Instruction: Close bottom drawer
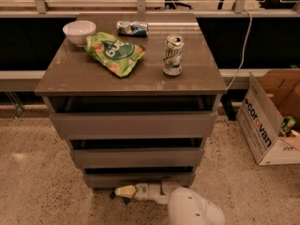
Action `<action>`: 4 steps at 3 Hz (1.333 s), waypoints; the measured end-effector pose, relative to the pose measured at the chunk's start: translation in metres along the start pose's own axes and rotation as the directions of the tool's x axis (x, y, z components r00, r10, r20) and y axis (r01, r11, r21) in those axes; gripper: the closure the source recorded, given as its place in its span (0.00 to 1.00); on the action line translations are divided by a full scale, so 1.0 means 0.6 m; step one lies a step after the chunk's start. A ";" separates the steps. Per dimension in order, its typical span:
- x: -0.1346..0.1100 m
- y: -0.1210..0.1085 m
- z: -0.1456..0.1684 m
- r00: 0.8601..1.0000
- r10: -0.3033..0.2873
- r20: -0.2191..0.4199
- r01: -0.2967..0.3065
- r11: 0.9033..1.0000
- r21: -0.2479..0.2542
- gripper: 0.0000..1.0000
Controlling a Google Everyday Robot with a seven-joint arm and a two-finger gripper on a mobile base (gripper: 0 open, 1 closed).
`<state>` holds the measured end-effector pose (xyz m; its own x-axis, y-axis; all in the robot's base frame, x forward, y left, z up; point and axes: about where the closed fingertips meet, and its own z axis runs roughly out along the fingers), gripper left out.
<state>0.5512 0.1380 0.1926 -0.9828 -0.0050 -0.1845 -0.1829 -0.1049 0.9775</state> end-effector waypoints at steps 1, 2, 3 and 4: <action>-0.027 0.016 0.003 1.000 -0.017 -0.006 0.017 1.000 -0.011 1.00; 0.000 0.015 0.005 0.999 -0.020 -0.046 0.020 1.000 0.002 1.00; 0.076 0.009 0.015 0.993 0.038 -0.110 -0.039 0.999 -0.006 1.00; 0.136 0.011 0.023 0.983 0.085 -0.161 -0.089 0.996 -0.017 1.00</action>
Offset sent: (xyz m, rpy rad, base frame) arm -0.0647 0.0091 0.0000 -0.0340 0.0205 0.1333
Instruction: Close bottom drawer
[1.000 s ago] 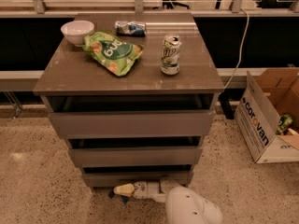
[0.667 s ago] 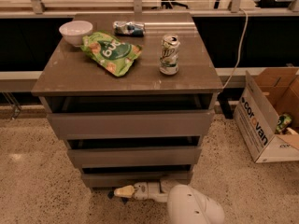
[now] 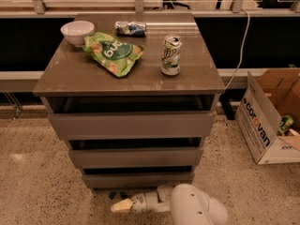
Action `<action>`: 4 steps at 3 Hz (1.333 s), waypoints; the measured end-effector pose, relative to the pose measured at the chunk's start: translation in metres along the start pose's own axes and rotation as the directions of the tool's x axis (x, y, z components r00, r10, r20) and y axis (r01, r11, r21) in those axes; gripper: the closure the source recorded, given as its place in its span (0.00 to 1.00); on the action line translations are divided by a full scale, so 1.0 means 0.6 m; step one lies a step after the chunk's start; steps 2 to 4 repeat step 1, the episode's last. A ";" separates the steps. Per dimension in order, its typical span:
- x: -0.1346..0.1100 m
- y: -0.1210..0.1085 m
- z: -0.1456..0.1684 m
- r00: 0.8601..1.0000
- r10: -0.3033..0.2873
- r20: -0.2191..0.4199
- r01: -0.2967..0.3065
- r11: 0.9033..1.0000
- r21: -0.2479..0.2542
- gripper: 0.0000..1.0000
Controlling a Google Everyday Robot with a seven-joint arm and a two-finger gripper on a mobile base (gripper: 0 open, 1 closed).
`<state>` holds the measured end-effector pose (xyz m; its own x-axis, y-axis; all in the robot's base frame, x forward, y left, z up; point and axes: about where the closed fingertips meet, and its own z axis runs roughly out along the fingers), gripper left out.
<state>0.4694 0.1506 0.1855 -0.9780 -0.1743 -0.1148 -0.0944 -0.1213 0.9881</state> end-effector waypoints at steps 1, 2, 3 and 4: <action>0.049 0.006 -0.008 1.000 0.014 0.013 -0.014 1.000 -0.019 1.00; 0.049 0.006 -0.008 1.000 0.014 0.013 -0.014 1.000 -0.019 1.00; 0.049 0.006 -0.008 1.000 0.014 0.013 -0.014 1.000 -0.019 1.00; 0.049 0.006 -0.008 1.000 0.014 0.013 -0.014 1.000 -0.019 1.00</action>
Offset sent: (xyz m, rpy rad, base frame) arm 0.0000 0.0000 0.0000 0.0000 0.0000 0.0000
